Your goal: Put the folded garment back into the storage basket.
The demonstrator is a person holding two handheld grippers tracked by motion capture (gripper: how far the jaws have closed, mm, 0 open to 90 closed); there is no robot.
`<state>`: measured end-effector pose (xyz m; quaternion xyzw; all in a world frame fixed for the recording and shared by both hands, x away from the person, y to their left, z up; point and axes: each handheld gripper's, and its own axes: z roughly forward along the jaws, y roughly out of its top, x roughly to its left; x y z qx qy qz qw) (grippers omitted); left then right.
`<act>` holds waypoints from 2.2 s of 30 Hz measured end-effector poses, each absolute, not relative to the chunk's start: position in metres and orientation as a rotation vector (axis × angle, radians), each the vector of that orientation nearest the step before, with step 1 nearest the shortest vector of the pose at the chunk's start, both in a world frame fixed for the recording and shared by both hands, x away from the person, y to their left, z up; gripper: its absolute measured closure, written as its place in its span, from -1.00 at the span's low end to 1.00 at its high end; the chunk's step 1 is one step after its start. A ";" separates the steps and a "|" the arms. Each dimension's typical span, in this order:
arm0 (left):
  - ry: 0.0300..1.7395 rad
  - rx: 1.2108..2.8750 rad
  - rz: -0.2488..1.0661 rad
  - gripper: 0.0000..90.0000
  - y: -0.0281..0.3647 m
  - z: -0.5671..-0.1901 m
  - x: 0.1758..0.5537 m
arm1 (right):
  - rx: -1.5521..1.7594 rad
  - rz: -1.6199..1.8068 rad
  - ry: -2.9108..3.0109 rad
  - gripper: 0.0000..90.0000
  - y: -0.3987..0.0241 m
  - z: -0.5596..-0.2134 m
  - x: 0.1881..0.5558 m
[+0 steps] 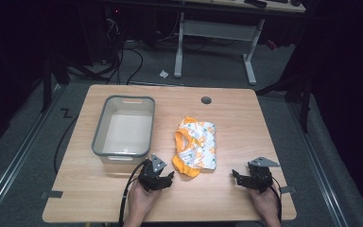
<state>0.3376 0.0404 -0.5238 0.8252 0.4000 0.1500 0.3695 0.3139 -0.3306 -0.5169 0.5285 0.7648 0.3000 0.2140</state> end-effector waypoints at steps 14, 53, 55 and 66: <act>1.030 2.118 0.385 -0.25 0.041 -0.524 0.338 | 1.462 0.832 2.123 -0.48 -0.331 -0.517 0.314; 1.042 2.105 0.369 -0.40 0.029 -0.516 0.331 | 1.469 0.831 2.122 -0.48 -0.330 -0.517 0.314; 1.041 2.094 0.307 -0.37 0.030 -0.512 0.332 | 1.469 0.831 2.122 -0.48 -0.330 -0.517 0.314; 1.003 2.107 0.308 -0.44 0.020 -0.498 0.333 | 1.468 0.832 2.121 -0.48 -0.330 -0.517 0.314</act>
